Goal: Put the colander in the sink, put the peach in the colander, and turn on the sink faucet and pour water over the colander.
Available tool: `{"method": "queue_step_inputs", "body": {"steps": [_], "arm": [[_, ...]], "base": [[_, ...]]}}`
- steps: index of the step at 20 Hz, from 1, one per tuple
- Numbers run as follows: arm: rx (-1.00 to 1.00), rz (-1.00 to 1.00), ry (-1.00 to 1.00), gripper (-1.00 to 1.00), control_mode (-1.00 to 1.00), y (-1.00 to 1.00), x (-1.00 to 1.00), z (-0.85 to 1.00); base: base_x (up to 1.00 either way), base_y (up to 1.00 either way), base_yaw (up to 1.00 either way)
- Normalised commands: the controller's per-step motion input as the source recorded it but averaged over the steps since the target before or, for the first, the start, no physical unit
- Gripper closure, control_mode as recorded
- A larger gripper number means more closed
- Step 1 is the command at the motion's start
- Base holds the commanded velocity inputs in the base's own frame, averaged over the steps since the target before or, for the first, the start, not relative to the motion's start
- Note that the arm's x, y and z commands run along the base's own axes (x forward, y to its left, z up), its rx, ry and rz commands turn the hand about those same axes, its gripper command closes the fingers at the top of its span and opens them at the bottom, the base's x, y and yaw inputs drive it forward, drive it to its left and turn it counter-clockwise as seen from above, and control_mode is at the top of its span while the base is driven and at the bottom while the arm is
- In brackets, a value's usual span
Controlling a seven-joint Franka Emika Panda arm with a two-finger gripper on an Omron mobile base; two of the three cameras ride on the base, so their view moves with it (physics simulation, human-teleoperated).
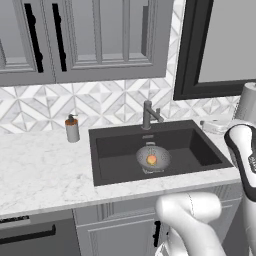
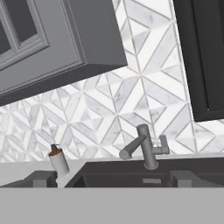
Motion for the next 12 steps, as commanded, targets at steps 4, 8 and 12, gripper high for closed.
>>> {"method": "queue_step_inputs", "body": {"steps": [4,8,12], "arm": [[0.0,0.06,-0.08,-1.0,-1.0,0.0,0.27,-0.24],[0.0,0.03,0.0,-1.0,-1.0,0.0,0.19,-0.02],[0.0,0.03,0.0,-1.0,-1.0,0.0,0.13,0.0]], "base": [[0.0,0.0,0.0],[0.0,0.0,0.0],[0.0,0.0,0.0]]}}
